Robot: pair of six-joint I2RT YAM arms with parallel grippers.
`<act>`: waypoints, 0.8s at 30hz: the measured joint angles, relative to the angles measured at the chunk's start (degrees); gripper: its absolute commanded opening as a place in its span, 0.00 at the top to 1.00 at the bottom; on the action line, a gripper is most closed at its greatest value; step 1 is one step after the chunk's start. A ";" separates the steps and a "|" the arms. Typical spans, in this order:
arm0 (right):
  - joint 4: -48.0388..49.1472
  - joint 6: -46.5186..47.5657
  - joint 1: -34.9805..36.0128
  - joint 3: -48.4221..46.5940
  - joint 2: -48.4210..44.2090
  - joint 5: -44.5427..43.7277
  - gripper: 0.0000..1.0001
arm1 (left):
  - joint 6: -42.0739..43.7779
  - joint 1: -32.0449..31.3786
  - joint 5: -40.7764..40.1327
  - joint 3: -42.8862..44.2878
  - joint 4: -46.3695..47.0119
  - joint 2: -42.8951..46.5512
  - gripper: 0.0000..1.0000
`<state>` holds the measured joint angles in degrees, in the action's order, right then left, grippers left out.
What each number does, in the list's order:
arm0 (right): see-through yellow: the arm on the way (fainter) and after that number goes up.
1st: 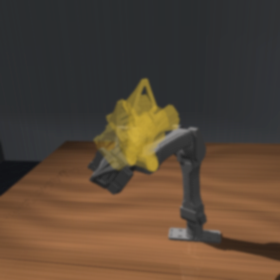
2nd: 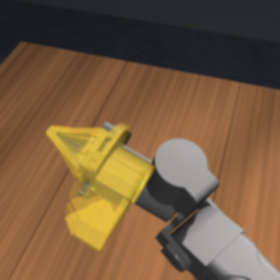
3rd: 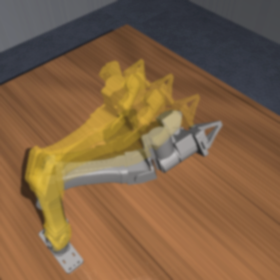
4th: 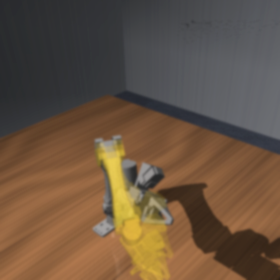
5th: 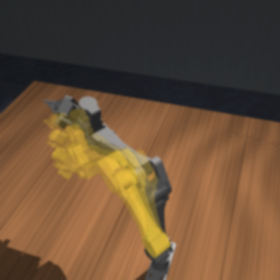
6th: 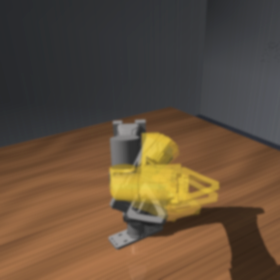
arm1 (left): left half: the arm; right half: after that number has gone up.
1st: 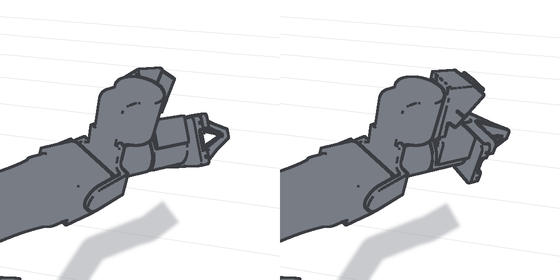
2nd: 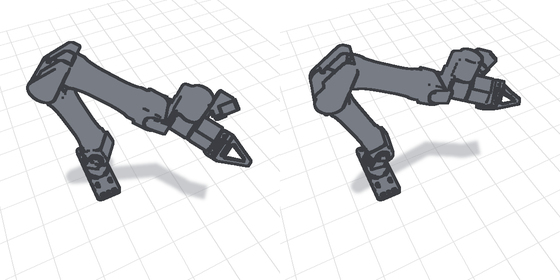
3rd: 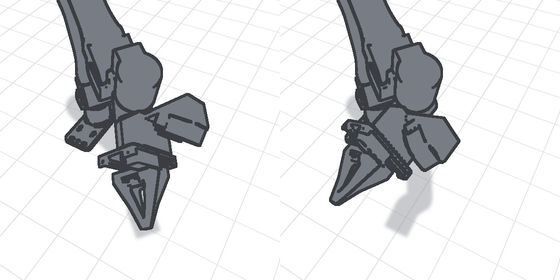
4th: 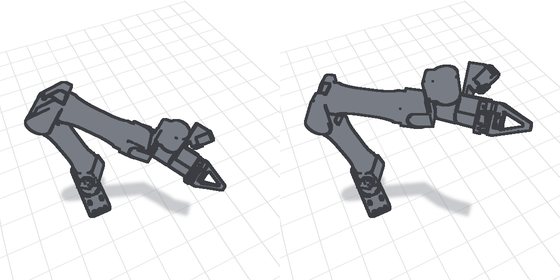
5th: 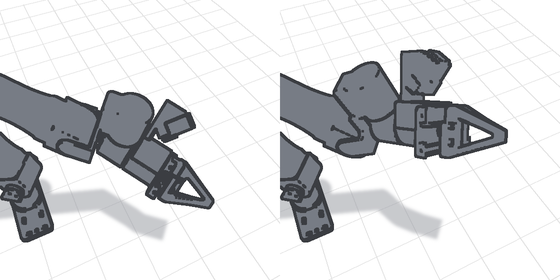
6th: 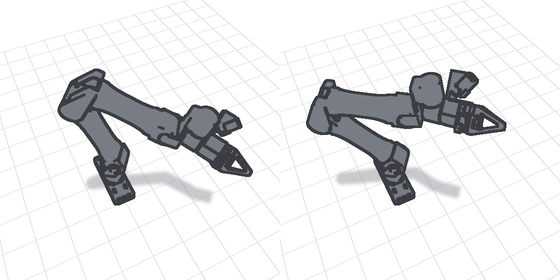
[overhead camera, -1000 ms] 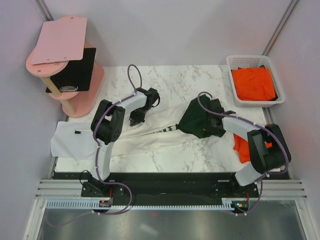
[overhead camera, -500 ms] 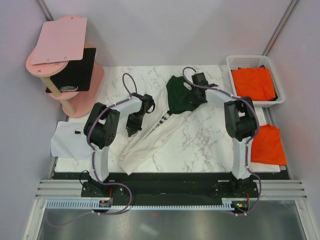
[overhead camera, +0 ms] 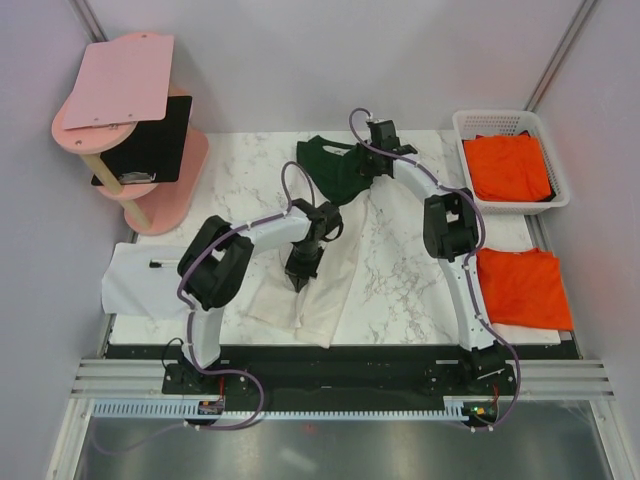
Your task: Fold and stack the t-shirts
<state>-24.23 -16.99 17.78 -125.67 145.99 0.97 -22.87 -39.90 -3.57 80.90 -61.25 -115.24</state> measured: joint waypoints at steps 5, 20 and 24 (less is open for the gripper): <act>-0.11 1.88 0.00 -5.60 3.37 1.75 1.00 | -0.02 -3.19 4.42 1.51 1.77 -0.04 0.98; 6.16 3.65 0.15 33.51 -34.40 -0.63 1.00 | -1.88 -2.60 -4.04 2.16 1.57 15.74 0.98; 7.10 1.84 1.84 41.79 -46.88 2.45 1.00 | -2.58 -0.92 -4.90 1.20 1.86 18.47 0.98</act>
<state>-17.12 -15.16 19.62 -83.88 99.11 3.42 -25.45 -40.82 -8.47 82.11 -59.40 -96.77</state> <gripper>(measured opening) 0.007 0.025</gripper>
